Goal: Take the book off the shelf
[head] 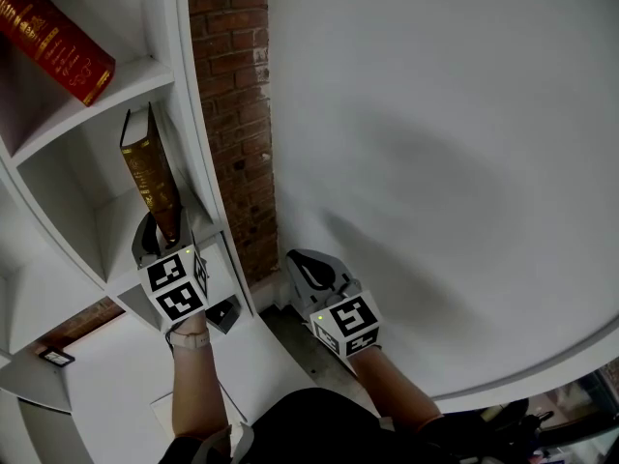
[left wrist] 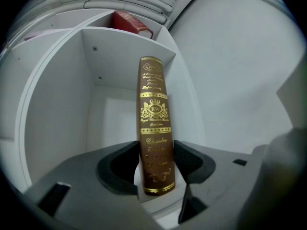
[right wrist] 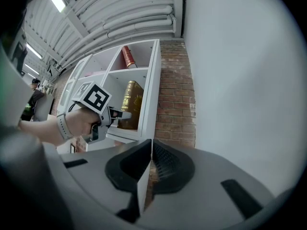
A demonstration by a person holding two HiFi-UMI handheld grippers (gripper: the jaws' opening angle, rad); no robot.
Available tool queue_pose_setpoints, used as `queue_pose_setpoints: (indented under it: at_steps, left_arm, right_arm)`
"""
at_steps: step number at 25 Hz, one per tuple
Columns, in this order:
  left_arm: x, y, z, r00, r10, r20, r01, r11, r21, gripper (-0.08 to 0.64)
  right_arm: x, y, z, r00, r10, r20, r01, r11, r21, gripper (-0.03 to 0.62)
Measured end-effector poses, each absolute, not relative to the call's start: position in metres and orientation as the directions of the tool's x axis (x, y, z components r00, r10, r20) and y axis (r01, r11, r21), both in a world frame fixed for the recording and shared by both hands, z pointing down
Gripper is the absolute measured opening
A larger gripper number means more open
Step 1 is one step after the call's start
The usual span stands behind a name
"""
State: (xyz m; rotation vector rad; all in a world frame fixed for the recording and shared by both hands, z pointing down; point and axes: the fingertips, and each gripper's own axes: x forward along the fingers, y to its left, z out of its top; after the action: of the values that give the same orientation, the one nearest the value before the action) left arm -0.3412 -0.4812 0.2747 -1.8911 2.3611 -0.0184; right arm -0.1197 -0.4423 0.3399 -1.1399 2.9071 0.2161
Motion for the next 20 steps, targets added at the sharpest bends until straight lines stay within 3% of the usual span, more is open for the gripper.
queue_pose_setpoints:
  at_steps: [16,20]
  left_arm:
    - [-0.334,-0.446,0.274,-0.224,-0.969,-0.101,-0.967,0.234,-0.1,0.23]
    - [-0.337,-0.451,0.271,-0.228,-0.968,-0.109,-0.964,0.24,-0.115,0.272]
  right_arm:
    - [-0.116,-0.432,0.345,-0.752,-0.656,-0.056,-0.658,0.746,0.101,0.02]
    - [-0.116,-0.435,0.349,-0.749,-0.66,-0.05,-0.662,0.744,0.09,0.018]
